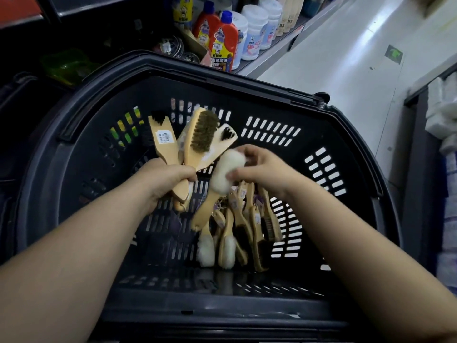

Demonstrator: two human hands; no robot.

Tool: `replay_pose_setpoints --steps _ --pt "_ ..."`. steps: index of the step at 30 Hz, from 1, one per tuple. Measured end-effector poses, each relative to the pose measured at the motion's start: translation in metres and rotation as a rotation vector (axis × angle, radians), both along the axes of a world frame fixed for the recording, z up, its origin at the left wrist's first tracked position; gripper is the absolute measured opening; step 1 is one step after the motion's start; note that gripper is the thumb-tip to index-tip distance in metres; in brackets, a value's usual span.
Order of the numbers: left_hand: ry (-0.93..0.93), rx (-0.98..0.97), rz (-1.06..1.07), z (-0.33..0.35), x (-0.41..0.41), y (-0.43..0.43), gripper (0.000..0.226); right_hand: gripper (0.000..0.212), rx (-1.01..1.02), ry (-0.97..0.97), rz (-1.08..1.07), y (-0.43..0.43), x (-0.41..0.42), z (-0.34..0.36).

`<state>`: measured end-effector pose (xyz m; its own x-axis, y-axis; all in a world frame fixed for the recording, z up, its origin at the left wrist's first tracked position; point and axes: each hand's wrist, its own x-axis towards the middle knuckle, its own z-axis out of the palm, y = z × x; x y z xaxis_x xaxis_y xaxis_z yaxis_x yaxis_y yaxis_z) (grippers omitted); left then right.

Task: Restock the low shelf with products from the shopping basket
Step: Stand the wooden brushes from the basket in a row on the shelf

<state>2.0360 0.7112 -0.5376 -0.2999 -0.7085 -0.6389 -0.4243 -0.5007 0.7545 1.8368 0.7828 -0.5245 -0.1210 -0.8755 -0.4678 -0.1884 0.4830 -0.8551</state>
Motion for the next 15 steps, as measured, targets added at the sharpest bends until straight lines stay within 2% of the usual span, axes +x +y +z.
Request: replay_pose_setpoints --steps 3,5,7,9,11,15 --pt "0.091 0.099 0.016 0.005 -0.002 0.002 0.017 0.026 0.004 -0.318 -0.239 0.001 0.002 0.003" --pt "0.138 0.154 0.015 0.010 -0.003 0.003 0.017 0.029 0.006 -0.583 -0.394 0.001 0.007 0.004" --pt "0.186 0.186 0.004 0.012 -0.004 0.004 0.026 0.036 -0.014 -0.778 -0.461 0.000 0.009 0.006" --pt "0.232 0.222 0.006 0.015 -0.003 0.004 0.019 0.045 -0.025 -0.839 -0.453 0.000 0.013 0.007" --pt "0.261 0.251 0.000 0.017 -0.003 0.005 0.012 0.056 -0.031 -0.804 -0.432 0.001 0.018 0.008" --pt "0.259 0.293 -0.048 0.020 -0.005 0.008 0.017 0.031 -0.076 -0.755 -0.487 0.000 0.026 0.006"
